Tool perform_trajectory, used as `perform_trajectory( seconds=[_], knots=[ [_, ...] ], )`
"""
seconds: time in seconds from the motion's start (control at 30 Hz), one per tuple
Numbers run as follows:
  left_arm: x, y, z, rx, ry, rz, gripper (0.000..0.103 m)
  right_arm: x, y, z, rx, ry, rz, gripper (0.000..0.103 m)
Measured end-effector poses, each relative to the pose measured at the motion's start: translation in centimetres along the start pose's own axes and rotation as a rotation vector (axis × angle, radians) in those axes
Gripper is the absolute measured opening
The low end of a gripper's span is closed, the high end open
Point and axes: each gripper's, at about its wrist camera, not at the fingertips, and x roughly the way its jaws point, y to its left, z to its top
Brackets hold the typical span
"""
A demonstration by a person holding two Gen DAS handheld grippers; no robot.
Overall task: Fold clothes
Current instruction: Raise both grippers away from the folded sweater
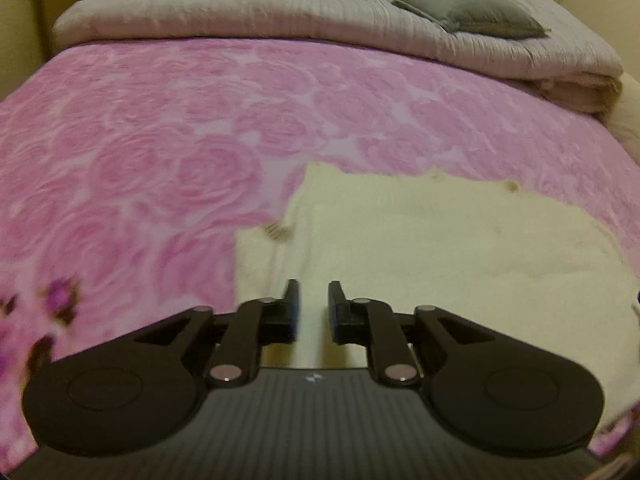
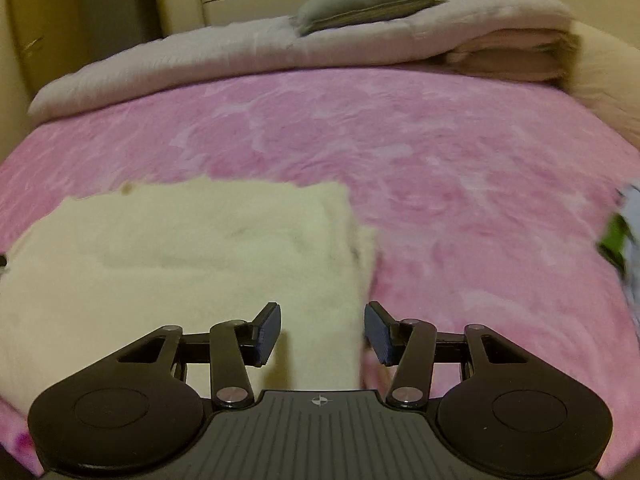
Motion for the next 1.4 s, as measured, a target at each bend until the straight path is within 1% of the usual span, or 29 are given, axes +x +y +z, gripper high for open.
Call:
perform_trajectory(
  seconds=[0.03,0.07,0.13,0.17,0.33,0.43,0.47,0.53,0.63,0.8,0.93,1.03,1.27,1.4],
  knots=[
    [-1.1,-0.3,-0.5,-0.003,0.006,0.022,0.027,-1.0,0.2,-0.4,0.039,0.002,0.025,0.051],
    [-1.9,-0.6,-1.1,-0.003,0.013,0.042,0.027,-2.1,0.3,-0.8,0.077,0.005,0.049,0.051],
    [-3.6,-1.4,-2.6,-0.002,0.03,0.08,0.028,-3.4,1.1,-2.0,0.148,0.041,0.088,0.052],
    [-4.3,-1.7,-3.3,-0.007,0.039,0.092,0.029,-3.6,1.4,-2.5,0.155,0.051,0.092,0.052],
    [-7.2,-2.9,-6.5,-0.047,0.085,0.095,0.033,-5.0,2.9,-4.8,0.188,0.099,0.11,0.052],
    [-8.5,-3.4,-7.8,-0.06,0.098,0.103,0.034,-5.8,3.8,-6.3,0.208,0.129,0.12,0.052],
    [-8.9,-3.5,-8.1,-0.06,0.093,0.105,0.034,-6.1,4.0,-6.7,0.215,0.138,0.124,0.052],
    [-9.9,-3.7,-8.6,-0.058,0.081,0.111,0.039,-6.6,4.6,-7.7,0.228,0.158,0.131,0.052],
    [-11.0,-4.0,-9.2,-0.041,0.063,0.124,0.04,-7.5,5.5,-9.1,0.247,0.187,0.141,0.052],
    [-11.9,-4.4,-9.8,-0.038,0.05,0.117,0.04,-7.5,6.0,-9.8,0.22,0.188,0.112,0.052],
    [-12.3,-4.8,-10.5,-0.024,0.045,0.113,0.04,-8.1,6.3,-10.1,0.196,0.172,0.091,0.052],
    [-12.3,-5.2,-11.2,-0.013,0.053,0.117,0.04,-8.4,6.6,-10.4,0.183,0.166,0.081,0.052],
    [-12.1,-5.7,-12.6,0.013,0.081,0.097,0.04,-9.0,7.2,-10.8,0.162,0.161,0.074,0.052],
    [-12.1,-5.9,-12.9,0.018,0.078,0.087,0.04,-9.3,7.6,-10.7,0.144,0.153,0.062,0.052]
  ],
)
